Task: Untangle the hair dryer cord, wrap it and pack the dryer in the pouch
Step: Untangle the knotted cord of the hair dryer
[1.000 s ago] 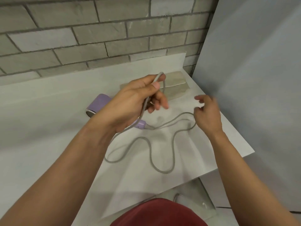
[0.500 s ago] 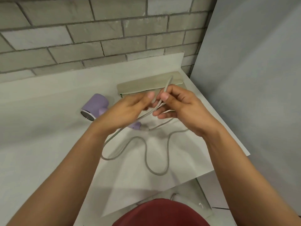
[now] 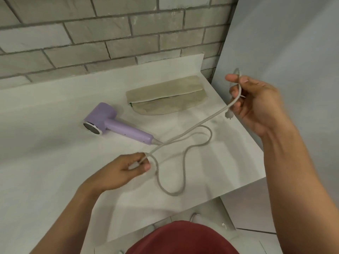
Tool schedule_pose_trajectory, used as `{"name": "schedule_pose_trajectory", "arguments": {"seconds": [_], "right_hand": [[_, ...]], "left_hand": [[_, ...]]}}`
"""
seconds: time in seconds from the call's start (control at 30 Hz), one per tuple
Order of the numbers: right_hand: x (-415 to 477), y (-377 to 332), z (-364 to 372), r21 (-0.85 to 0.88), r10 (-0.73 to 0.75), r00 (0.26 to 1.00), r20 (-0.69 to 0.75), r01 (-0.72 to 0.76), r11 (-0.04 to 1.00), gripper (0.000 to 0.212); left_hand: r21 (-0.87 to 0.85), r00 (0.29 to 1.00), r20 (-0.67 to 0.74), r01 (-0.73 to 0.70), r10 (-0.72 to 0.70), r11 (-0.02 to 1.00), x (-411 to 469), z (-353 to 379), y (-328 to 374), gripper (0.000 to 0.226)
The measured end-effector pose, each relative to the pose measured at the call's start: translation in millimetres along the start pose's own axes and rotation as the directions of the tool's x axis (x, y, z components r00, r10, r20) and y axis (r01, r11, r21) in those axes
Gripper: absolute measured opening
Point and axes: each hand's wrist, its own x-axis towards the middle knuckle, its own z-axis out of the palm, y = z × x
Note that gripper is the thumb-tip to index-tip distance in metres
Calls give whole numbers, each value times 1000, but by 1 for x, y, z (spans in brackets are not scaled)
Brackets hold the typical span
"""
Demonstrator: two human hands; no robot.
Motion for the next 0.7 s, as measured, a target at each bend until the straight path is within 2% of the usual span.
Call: {"name": "schedule_pose_trajectory", "arguments": {"seconds": [0.07, 0.1, 0.2, 0.3, 0.37, 0.47, 0.53, 0.6, 0.7], "right_hand": [[6, 8, -12, 27, 56, 998, -32, -55, 998, 33], [7, 12, -17, 30, 81, 996, -36, -80, 996, 34], [8, 20, -26, 24, 147, 989, -35, -146, 989, 34], [11, 25, -33, 34, 203, 978, -38, -202, 979, 35], [14, 29, -36, 11, 240, 970, -39, -240, 971, 36], [16, 39, -40, -73, 272, 960, -67, -277, 958, 34], [18, 50, -43, -179, 298, 947, -121, -316, 932, 32], [21, 65, -48, -334, 322, 926, -198, -372, 866, 30], [25, 87, -56, -497, 379, 883, -277, -470, 730, 30]], "left_hand": [[-30, 991, -105, -90, 87, 995, -3, -10, 7, 12], [-102, 984, -139, -124, 109, 987, -4, -16, 14, 13], [-218, 944, -260, -262, 203, 940, -4, -32, 43, 44], [-153, 871, -319, -437, 374, 887, -1, -45, 77, 46], [-62, 822, -340, -504, 456, 862, 2, -49, 98, 43], [5, 792, -405, -498, 457, 867, 17, -47, 126, 35], [59, 767, -464, -472, 443, 880, 34, -44, 138, 21], [-11, 783, -495, -439, 376, 899, 52, -42, 147, 9], [-44, 803, -497, -400, 327, 915, 74, -38, 154, 9]]}}
